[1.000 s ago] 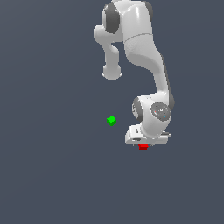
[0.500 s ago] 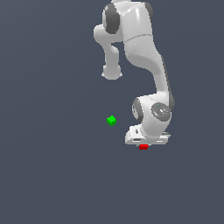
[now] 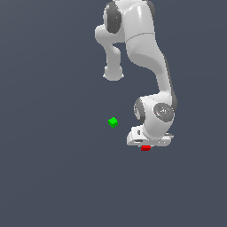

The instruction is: Stack the red cube on top of the green cube.

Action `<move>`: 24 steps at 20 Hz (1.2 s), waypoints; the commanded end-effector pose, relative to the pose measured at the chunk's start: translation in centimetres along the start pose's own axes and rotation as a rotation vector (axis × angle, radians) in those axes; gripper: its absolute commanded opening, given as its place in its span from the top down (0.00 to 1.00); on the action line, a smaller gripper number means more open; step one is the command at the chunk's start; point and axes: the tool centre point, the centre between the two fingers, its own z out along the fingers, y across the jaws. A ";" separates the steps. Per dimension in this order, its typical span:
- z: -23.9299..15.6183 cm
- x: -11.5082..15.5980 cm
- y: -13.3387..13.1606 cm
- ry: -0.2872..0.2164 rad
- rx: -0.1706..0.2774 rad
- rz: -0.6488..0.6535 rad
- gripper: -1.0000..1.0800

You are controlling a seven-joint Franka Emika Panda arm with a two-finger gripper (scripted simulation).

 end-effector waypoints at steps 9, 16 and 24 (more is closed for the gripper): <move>-6.4 -0.1 0.0 0.002 0.001 0.000 1.00; -9.2 0.0 0.0 0.002 0.001 0.000 1.00; -9.3 -0.1 0.2 0.003 0.001 0.000 1.00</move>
